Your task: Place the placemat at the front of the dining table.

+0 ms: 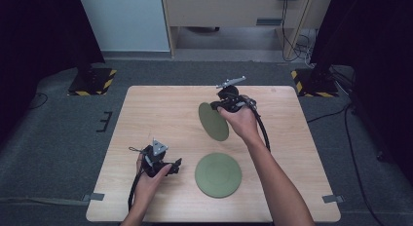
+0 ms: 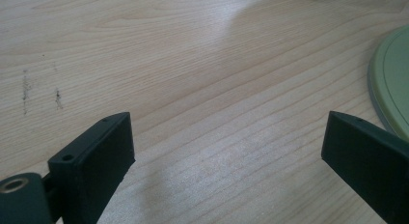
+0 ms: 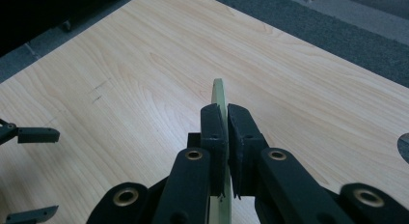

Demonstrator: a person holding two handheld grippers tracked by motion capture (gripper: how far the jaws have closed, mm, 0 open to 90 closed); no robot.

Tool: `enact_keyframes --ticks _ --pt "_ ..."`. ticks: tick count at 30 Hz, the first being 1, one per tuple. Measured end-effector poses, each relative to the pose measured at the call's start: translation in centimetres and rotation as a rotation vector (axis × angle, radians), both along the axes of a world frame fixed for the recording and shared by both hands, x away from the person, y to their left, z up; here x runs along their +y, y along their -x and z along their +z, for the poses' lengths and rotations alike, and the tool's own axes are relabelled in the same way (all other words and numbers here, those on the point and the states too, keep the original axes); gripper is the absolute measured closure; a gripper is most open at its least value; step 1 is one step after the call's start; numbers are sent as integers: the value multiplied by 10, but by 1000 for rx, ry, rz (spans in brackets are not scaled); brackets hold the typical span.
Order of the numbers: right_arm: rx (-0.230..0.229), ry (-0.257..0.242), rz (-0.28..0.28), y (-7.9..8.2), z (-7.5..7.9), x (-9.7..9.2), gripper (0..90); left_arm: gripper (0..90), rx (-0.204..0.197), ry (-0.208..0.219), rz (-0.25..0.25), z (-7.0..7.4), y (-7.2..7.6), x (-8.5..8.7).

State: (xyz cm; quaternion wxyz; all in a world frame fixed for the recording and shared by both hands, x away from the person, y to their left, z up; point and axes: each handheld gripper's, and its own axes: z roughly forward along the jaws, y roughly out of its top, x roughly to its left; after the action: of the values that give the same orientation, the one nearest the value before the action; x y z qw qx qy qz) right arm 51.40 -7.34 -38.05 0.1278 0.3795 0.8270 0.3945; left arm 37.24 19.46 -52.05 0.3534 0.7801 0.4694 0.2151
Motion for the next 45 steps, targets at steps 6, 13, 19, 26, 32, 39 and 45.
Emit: enact_keyframes --ticks 6,13,19,26,32,39,45 --pt "-7 -12 -24 -6 -1 3 864 38 2 4 2 -1 0 0" --pt "-2 -17 -56 -16 -6 2 864 38 6 7 4 -1 -1 0" --pt "-11 -18 -62 -23 -2 7 864 38 6 13 8 -1 -1 2" --pt "-11 -28 -67 -36 -2 20 864 38 7 14 5 -2 0 1" --pt "4 -77 -129 -51 -14 12 863 38 4 10 -1 -2 0 0" --pt "36 -58 -219 -63 -32 -29 863 39 6 10 1 -2 -1 0" --pt "76 -64 -281 -71 -62 -56 862 37 5 14 11 -1 -2 4"
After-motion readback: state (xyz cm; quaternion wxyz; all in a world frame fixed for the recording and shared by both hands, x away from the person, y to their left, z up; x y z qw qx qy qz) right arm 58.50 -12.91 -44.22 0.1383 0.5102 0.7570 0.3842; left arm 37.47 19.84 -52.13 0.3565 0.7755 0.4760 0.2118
